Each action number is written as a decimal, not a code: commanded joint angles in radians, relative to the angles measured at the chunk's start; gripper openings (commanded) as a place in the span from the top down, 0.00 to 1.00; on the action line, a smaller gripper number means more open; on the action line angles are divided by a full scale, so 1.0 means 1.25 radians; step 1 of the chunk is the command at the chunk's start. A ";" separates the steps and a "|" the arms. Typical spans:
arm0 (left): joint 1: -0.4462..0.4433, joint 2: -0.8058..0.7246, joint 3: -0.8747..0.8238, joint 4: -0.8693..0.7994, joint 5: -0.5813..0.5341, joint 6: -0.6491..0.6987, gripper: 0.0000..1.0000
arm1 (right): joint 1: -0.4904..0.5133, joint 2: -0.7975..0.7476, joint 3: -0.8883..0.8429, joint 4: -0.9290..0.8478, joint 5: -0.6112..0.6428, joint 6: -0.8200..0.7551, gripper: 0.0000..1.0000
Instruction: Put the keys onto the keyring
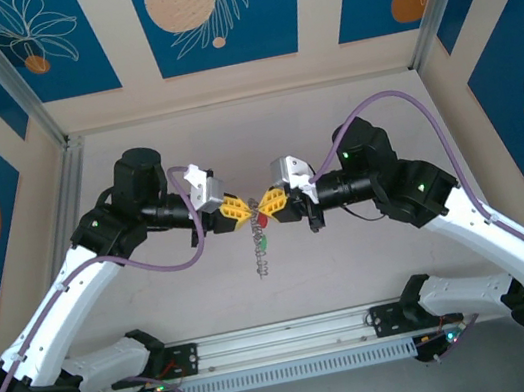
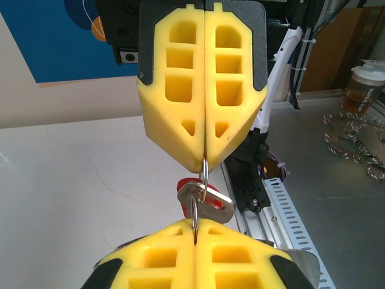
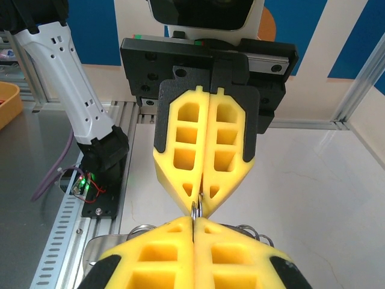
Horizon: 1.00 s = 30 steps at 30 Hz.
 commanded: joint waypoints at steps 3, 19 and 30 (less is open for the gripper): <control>-0.004 -0.011 0.011 0.016 0.022 0.010 1.00 | 0.005 -0.019 -0.005 0.020 0.007 0.005 1.00; -0.003 -0.015 0.011 0.016 0.022 0.007 1.00 | 0.005 -0.010 -0.010 0.029 0.013 0.003 1.00; -0.003 -0.012 0.010 0.019 0.021 0.006 1.00 | 0.006 -0.005 -0.011 0.013 -0.011 0.004 1.00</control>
